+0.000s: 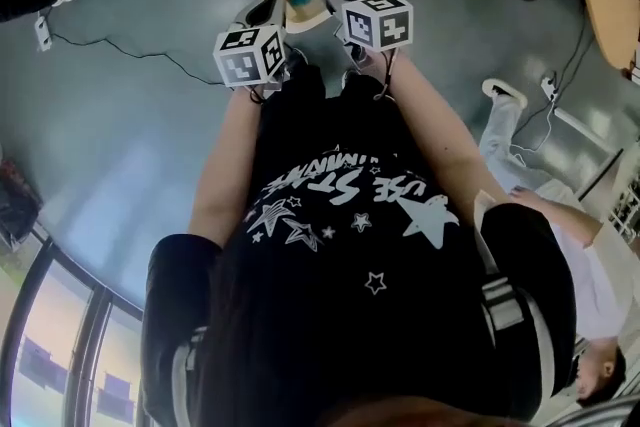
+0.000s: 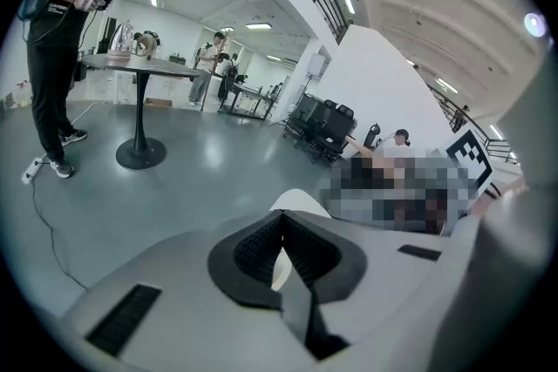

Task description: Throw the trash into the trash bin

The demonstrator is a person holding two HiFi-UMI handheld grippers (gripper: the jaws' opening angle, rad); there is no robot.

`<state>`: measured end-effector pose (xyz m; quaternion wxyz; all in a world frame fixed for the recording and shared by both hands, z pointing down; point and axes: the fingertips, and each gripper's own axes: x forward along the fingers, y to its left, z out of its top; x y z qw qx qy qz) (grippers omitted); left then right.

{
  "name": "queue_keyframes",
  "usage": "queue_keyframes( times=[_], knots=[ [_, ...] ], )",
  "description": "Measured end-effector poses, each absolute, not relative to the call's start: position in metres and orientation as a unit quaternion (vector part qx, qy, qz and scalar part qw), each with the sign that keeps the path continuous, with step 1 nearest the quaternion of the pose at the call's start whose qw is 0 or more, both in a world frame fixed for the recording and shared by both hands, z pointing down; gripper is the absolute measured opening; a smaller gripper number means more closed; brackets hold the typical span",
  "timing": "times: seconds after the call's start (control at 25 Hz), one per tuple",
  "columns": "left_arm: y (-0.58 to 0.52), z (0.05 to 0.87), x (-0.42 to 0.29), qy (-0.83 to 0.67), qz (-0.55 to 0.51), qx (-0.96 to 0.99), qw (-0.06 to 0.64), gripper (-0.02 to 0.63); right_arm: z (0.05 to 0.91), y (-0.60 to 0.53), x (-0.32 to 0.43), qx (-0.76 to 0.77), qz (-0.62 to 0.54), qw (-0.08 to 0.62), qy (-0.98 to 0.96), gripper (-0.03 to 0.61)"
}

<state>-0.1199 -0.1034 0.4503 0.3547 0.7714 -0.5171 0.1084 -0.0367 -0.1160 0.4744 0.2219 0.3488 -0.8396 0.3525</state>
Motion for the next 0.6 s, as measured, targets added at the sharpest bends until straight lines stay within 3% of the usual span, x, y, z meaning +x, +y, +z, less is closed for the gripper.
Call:
queue_keyframes(
  times=[0.6],
  knots=[
    [-0.084, 0.414, -0.096, -0.574, 0.091, 0.751, 0.313, 0.011, 0.44, -0.098, 0.009, 0.306, 0.342, 0.196, -0.866, 0.006]
  ],
)
